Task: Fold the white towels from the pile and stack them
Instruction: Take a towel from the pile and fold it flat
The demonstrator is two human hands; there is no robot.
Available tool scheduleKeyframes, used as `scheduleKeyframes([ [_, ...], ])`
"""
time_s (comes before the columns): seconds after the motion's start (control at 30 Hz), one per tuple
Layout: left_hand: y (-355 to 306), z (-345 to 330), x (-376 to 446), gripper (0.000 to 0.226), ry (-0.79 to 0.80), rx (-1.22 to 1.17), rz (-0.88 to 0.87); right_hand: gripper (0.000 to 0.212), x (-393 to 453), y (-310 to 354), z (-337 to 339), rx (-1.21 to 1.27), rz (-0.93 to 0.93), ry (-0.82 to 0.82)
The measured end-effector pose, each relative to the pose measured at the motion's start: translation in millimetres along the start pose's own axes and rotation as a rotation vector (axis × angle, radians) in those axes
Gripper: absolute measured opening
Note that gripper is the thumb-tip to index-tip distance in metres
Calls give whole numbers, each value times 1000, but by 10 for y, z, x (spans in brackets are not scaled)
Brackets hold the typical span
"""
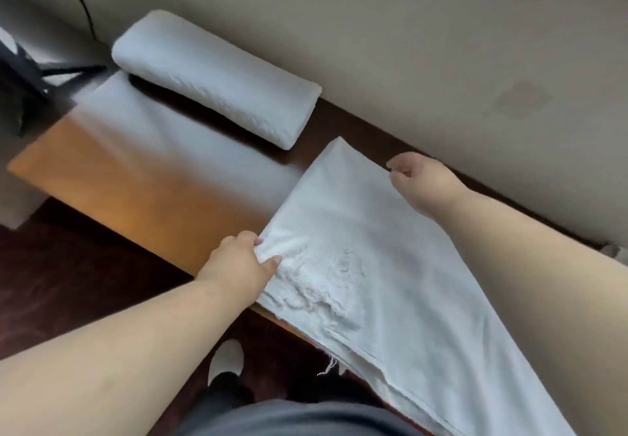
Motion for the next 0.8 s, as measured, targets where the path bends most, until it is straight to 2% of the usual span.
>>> scheduleKeyframes([
  [0.07,109,-67,-33,55,-72,-99,76,50,441,313,-269,14,-2,70],
  [0.17,186,-187,-47,49,-74,-182,126,70,831,421,-682,-114,-94,181],
  [0.23,164,-238,-44,48,-63,-216,125,59,973,475,-773,-177,-71,139],
  [0.37,38,-203,38,41,-124,-284,110,32,1223,766,-755,-79,18,94],
  [0.5,71,27,260,36,-203,-271,124,50,1463,1204,-786,-93,65,111],
  [0.63,389,218,408,19,-229,-324,205,36,1624,1599,-873,-88,109,83],
  [0.8,660,451,492,16,-279,-314,216,38,1695,1952,-972,-142,174,64],
])
Point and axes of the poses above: each hand's wrist, its own x-axis towards the middle knuckle, its own z-axis out of the back of the hand, y = z × x, the point moved 9 cm from there along x, towards the middle knuckle, and after that the axes turned 10 degrees about -z, right-handed, at the moved point
